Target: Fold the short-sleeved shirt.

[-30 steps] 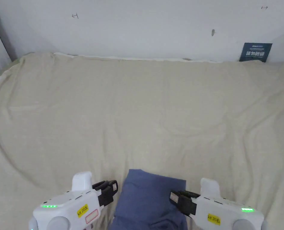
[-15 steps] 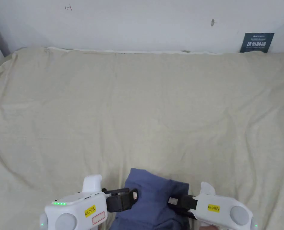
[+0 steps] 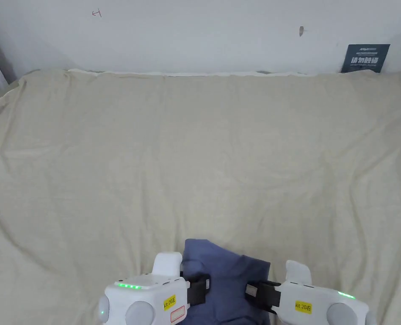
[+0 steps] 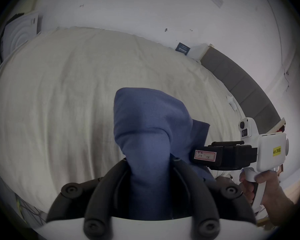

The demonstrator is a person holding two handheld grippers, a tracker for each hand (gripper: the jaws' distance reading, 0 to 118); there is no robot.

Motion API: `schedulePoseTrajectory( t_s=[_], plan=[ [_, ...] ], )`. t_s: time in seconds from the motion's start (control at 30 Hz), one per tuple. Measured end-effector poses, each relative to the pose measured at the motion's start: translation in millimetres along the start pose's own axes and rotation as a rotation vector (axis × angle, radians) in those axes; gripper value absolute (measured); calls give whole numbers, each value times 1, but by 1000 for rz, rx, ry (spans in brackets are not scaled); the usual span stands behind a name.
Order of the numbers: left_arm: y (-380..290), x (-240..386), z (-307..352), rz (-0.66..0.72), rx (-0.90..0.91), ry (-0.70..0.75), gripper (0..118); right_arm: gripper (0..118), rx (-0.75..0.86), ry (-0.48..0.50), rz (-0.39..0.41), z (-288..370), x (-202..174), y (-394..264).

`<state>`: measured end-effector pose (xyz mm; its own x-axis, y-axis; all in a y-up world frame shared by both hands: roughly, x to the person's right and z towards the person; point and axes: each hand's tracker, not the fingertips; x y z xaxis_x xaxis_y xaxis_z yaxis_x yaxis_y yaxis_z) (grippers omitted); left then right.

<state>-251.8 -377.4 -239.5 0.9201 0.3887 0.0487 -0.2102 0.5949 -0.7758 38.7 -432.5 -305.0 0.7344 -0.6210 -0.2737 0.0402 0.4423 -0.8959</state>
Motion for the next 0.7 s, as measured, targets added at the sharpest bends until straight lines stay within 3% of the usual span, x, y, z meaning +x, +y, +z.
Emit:
schedulePoseTrajectory(
  t_s=[0.07,0.23,0.47,0.6,0.7],
  plan=[
    [11,-5,13,-44,9,7,26,0,19,8,57,7,-11,1],
    [52,-55,52,-107,41,117,26,0,60,15,100,16,-34,8],
    [125,-181,98,-223,17,473,26,0,112,25,131,21,-61,25],
    [161,-249,121,-209,-1,642,26,0,142,47,139,24,-84,31],
    [180,-291,129,-138,-44,688,26,0,191,82,150,28,-89,36]
  ],
)
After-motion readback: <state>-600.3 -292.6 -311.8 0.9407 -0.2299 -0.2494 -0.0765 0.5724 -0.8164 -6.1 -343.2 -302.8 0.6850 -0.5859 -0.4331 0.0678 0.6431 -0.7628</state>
